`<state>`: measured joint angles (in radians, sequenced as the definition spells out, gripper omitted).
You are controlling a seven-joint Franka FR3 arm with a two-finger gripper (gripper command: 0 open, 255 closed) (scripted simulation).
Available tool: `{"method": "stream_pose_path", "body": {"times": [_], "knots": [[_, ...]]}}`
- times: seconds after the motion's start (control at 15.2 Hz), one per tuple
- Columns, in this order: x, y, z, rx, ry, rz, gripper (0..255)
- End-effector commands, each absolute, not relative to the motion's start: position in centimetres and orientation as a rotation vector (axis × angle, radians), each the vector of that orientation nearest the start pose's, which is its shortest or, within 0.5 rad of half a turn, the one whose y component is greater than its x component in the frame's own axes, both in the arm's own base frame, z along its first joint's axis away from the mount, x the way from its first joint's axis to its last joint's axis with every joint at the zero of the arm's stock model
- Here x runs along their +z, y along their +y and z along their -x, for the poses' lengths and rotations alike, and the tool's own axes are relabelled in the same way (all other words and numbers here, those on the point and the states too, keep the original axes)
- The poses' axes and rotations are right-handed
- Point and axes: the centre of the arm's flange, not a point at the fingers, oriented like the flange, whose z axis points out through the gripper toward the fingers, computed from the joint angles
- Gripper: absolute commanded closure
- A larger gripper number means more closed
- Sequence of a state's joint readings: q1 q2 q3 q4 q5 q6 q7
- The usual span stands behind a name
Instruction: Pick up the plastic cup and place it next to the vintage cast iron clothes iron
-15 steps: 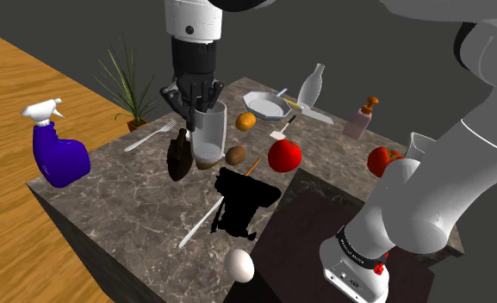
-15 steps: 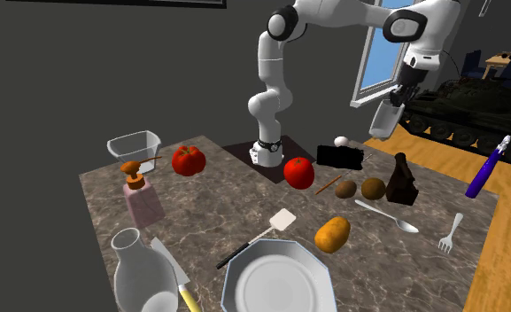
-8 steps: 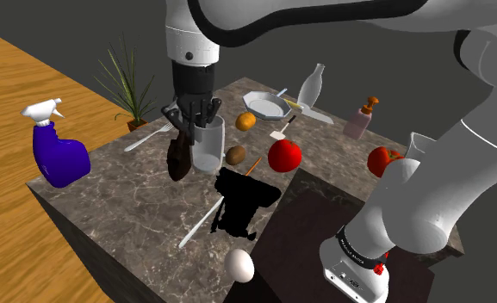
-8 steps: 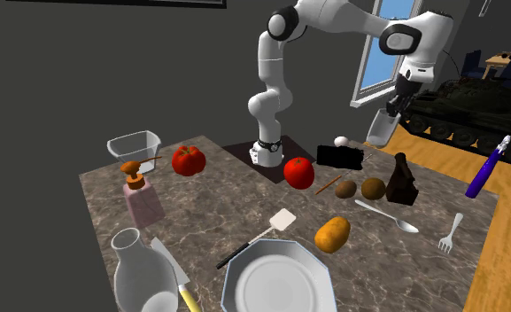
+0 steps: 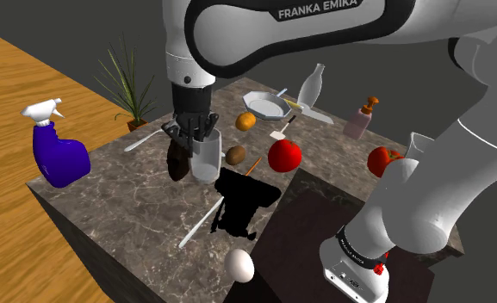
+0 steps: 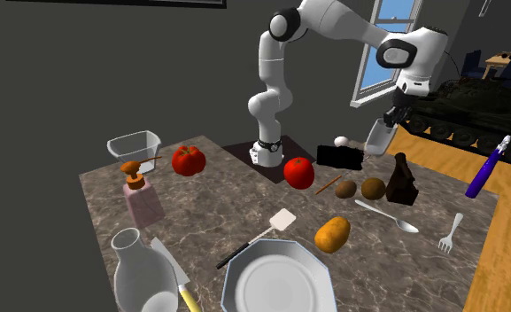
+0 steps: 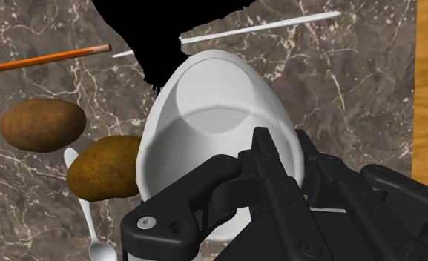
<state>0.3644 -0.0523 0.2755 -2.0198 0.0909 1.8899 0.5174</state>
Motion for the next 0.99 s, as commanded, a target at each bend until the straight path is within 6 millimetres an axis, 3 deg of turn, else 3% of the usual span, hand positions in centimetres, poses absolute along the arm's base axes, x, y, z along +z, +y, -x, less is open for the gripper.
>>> {"method": "stream_pose_path", "body": {"times": [0.0,0.92], "knots": [[45.4,32.4,-42.1,0.166,-0.139,3.119,255],[38.0,32.4,-42.1,0.166,-0.139,3.119,255]]}}
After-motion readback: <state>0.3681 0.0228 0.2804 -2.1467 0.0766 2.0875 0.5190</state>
